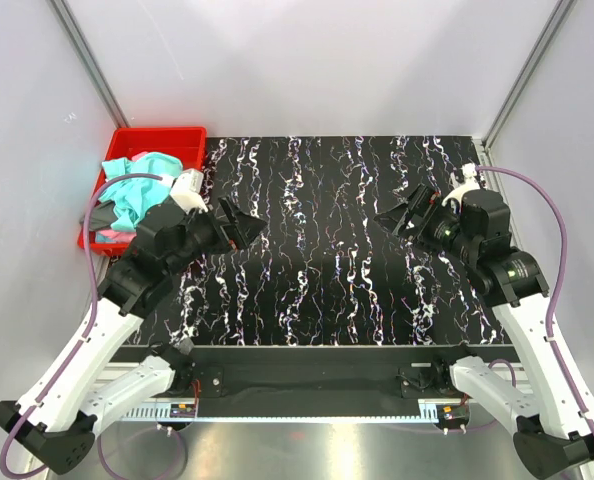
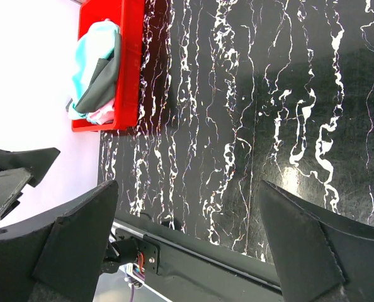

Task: Fold and stack the t-shirts
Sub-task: Grab the tshirt from the pile

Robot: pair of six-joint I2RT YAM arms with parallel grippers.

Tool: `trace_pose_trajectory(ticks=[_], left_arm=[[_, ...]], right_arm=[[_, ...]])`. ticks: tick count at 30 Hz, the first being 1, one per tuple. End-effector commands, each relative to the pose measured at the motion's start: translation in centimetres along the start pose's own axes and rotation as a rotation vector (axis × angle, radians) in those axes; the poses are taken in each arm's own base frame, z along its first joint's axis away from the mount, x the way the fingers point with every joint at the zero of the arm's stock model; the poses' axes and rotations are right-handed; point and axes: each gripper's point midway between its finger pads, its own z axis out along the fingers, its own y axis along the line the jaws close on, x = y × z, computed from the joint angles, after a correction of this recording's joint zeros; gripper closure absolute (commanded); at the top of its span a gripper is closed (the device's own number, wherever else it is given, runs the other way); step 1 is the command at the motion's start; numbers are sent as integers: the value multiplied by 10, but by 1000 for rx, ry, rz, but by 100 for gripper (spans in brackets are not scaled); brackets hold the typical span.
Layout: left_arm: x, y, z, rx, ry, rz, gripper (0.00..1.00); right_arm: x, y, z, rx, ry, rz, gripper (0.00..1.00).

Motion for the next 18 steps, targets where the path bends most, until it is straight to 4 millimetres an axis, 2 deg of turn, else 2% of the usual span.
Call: trace_pose_trajectory(ticks=[1, 3, 4, 6, 9, 11, 13, 14, 16, 17, 18], left_arm=[[-22, -8, -3, -1, -74, -9, 1], [-22, -3, -1, -31, -81, -39, 1], [-29, 6, 1, -86, -122, -59, 1], [-40, 12, 8, -138, -160, -104, 2], [-68, 33, 24, -290, -253, -169, 3], [-97, 70, 34, -474, -351, -280, 12], [-119, 96, 38, -570, -422, -406, 19], [-133, 131, 37, -682, -445, -479, 27], [-149, 163, 31, -762, -499, -620, 28], [-157, 196, 18, -865, -534, -686, 28], [-163, 213, 9, -919, -577, -715, 28]], right_arm=[[-5, 7, -6, -31, -28, -29, 0], [-3, 5, -6, -25, -26, -28, 0], [-1, 4, -6, -26, -22, -29, 0], [-1, 5, -6, -34, -24, -29, 0], [1, 13, -6, -90, -24, -35, 0], [4, 14, -6, -113, -19, -41, 0], [7, 15, -6, -132, -17, -46, 0], [7, 17, -8, -143, -25, -50, 0], [9, 17, -9, -157, -26, -49, 0], [9, 20, -13, -177, -35, -54, 0], [10, 22, -14, -194, -35, -57, 0]])
